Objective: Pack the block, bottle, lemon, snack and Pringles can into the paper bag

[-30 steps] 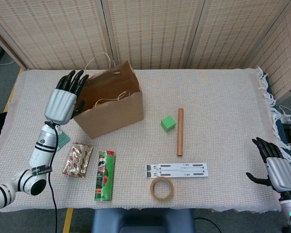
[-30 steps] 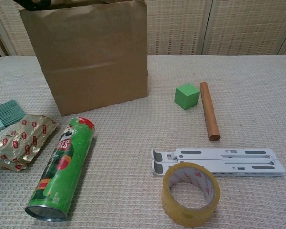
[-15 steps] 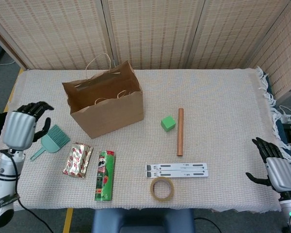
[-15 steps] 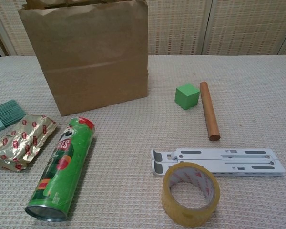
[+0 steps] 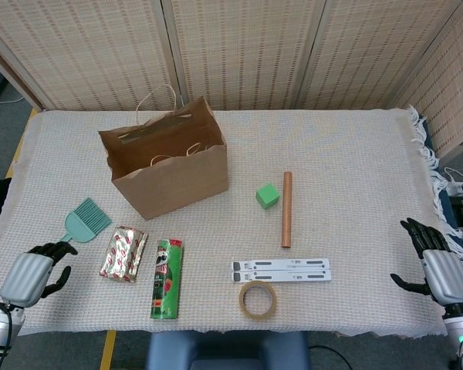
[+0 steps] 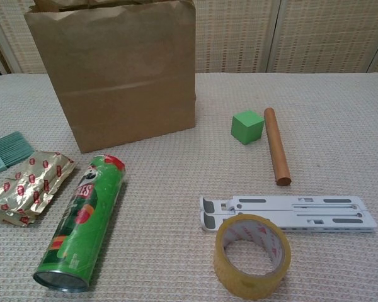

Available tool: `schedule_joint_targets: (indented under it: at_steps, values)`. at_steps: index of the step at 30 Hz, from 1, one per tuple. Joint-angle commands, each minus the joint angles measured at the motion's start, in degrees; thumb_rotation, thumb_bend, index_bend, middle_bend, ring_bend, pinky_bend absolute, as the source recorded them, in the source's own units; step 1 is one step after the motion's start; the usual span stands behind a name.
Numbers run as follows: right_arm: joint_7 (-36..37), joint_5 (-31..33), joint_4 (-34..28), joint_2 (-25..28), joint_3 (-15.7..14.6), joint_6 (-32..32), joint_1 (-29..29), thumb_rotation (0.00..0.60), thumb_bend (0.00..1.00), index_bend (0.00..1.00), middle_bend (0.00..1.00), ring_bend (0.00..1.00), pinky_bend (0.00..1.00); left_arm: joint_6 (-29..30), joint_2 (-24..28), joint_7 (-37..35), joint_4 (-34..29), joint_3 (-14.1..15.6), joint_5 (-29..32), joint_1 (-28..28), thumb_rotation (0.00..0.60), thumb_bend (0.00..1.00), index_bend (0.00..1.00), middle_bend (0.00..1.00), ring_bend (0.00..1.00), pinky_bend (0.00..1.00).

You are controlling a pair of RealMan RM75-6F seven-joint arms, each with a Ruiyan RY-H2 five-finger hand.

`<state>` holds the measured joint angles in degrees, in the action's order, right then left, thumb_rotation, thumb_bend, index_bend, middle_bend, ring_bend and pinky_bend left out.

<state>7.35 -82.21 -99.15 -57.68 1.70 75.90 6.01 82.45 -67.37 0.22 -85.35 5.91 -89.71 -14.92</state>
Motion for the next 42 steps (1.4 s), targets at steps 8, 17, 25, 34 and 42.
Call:
schedule_joint_targets:
  at_steps: [8, 17, 25, 34, 42]
  values:
    - [0.34, -0.06, -0.04, 0.15, -0.02, 0.02, -0.04, 0.6, 0.09, 0.0, 0.0, 0.0, 0.05, -9.5, -5.08, 9.84, -1.37, 1.25, 0.63, -1.2, 0.6, 0.36, 0.0, 0.0, 0.0, 0.09]
    - [0.8, -0.45, 0.01, 0.4, -0.25, -0.25, 0.03, 0.6, 0.09, 0.0, 0.0, 0.0, 0.05, -13.82, -7.75, 12.17, 0.79, -0.73, 5.06, -1.8, 0.6, 0.36, 0.0, 0.0, 0.0, 0.08]
    - [0.65, -0.29, -0.08, 0.42, -0.25, -0.48, 0.13, 0.6, 0.09, 0.0, 0.0, 0.0, 0.05, -15.07, -9.49, 13.66, -1.17, -1.15, 5.77, -1.96, 0.6, 0.36, 0.0, 0.0, 0.0, 0.08]
    - [0.66, -0.41, -0.07, 0.41, -0.29, -0.34, 0.07, 0.6, 0.09, 0.0, 0.0, 0.0, 0.05, -17.64, -13.23, 15.13, 1.75, -3.0, 7.28, -3.67, 0.6, 0.36, 0.0, 0.0, 0.0, 0.08]
    - [0.72, -0.33, -0.08, 0.45, -0.31, -0.46, 0.11, 0.6, 0.09, 0.0, 0.0, 0.0, 0.05, -19.61, -15.61, 15.57, 4.39, -4.31, 8.53, -5.2, 0.6, 0.36, 0.0, 0.0, 0.0, 0.08]
